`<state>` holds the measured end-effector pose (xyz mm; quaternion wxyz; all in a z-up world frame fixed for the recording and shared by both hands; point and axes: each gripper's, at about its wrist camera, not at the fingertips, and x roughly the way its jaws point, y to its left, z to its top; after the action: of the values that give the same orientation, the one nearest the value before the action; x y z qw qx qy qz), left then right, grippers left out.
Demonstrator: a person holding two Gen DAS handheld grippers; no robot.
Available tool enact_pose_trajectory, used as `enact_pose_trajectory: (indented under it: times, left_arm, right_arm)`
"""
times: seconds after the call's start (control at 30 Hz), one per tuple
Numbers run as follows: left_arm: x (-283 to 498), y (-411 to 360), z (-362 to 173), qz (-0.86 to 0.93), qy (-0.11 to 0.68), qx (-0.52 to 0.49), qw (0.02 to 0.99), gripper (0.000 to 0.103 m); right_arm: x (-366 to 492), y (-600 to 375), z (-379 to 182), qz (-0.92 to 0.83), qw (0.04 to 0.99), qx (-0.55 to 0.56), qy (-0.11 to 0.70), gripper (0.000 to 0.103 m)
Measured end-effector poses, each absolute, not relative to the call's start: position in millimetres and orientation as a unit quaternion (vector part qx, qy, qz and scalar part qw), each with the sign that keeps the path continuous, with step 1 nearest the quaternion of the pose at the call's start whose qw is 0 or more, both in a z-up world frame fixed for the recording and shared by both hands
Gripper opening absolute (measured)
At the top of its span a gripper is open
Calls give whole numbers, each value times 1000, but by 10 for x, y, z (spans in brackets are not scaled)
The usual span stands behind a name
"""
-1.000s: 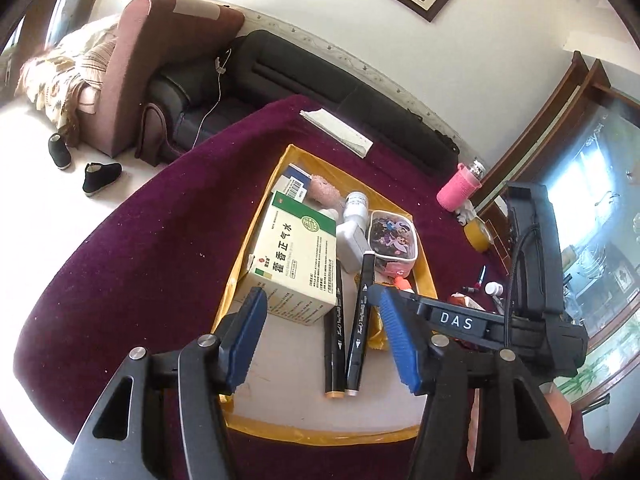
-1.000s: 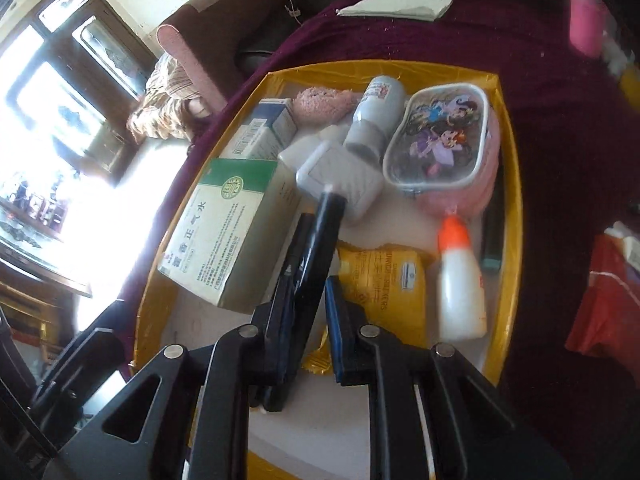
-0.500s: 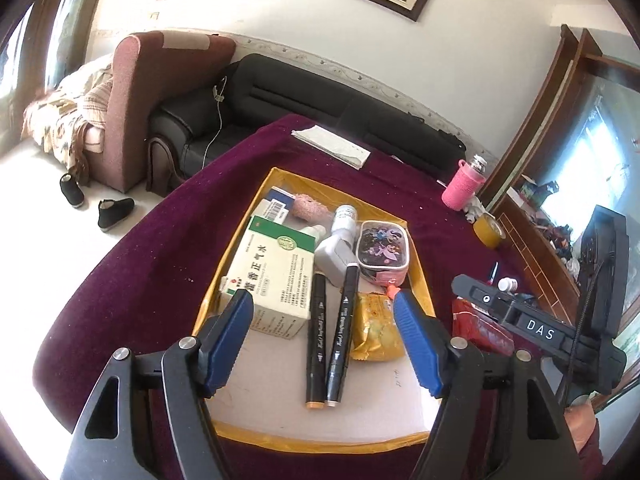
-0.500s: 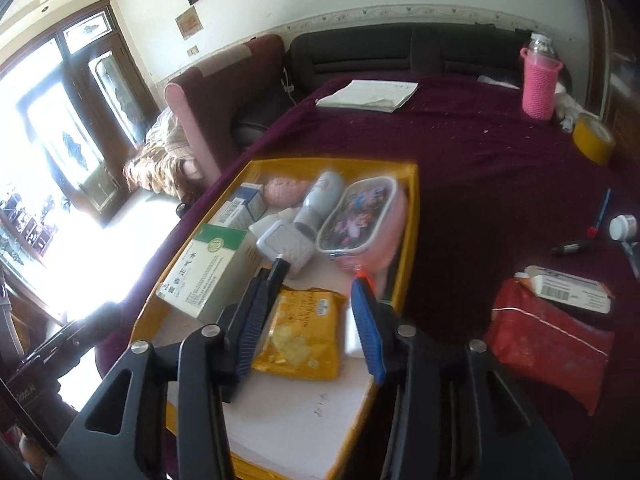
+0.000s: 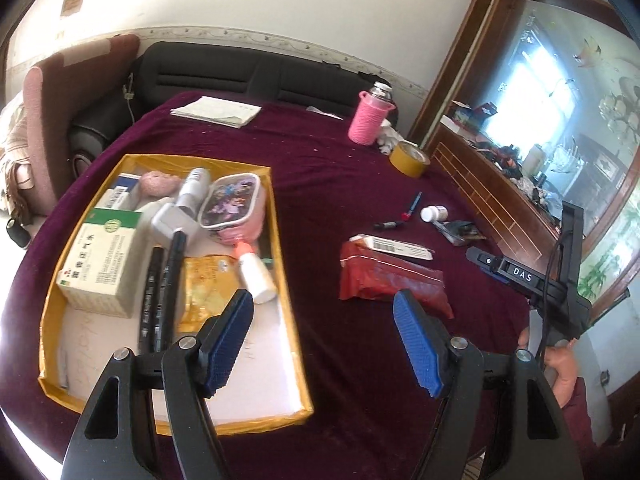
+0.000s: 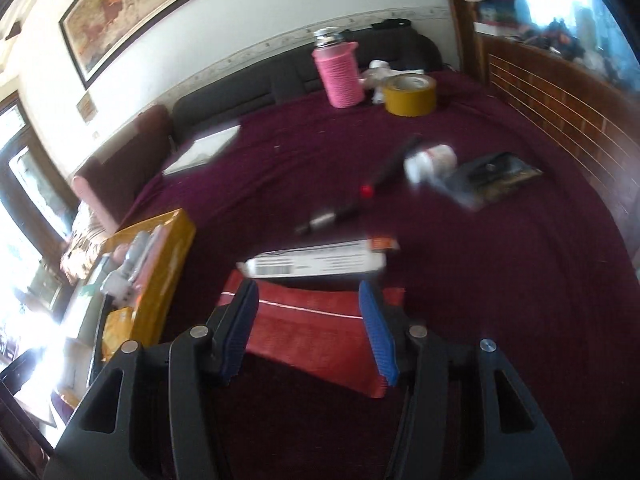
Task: Organize objects
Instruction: 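Move both open grippers back toward the red pouch and white box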
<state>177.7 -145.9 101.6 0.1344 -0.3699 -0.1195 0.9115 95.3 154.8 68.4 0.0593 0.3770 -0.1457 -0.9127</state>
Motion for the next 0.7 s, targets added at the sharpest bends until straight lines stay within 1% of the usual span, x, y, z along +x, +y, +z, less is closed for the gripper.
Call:
enact_pose_trajectory:
  times: [0.1, 0.2, 0.3, 0.37, 0.5, 0.7]
  left_arm:
    - [1751, -1187, 983, 905, -106, -379, 162, 67]
    - [1719, -1022, 928, 898, -108, -389, 176, 67]
    - [1709, -957, 902, 892, -114, -396, 188, 67]
    - [1721, -967, 886, 892, -112, -398, 184, 67]
    - [1710, -1057, 837, 887, -125, -406, 180, 67]
    - [1721, -1202, 785, 886, -142, -405, 177, 67]
  right_arm:
    - [1011, 2027, 725, -912, 18, 373, -169, 51]
    - [1011, 2388, 750, -909, -14, 374, -183, 51]
    - [870, 2577, 740, -899, -22, 398, -179, 51]
    - [766, 2567, 731, -890, -4, 418, -181, 51]
    - [507, 2214, 644, -868, 79, 457, -178, 51]
    - [201, 1656, 344, -839, 110, 503, -172, 51]
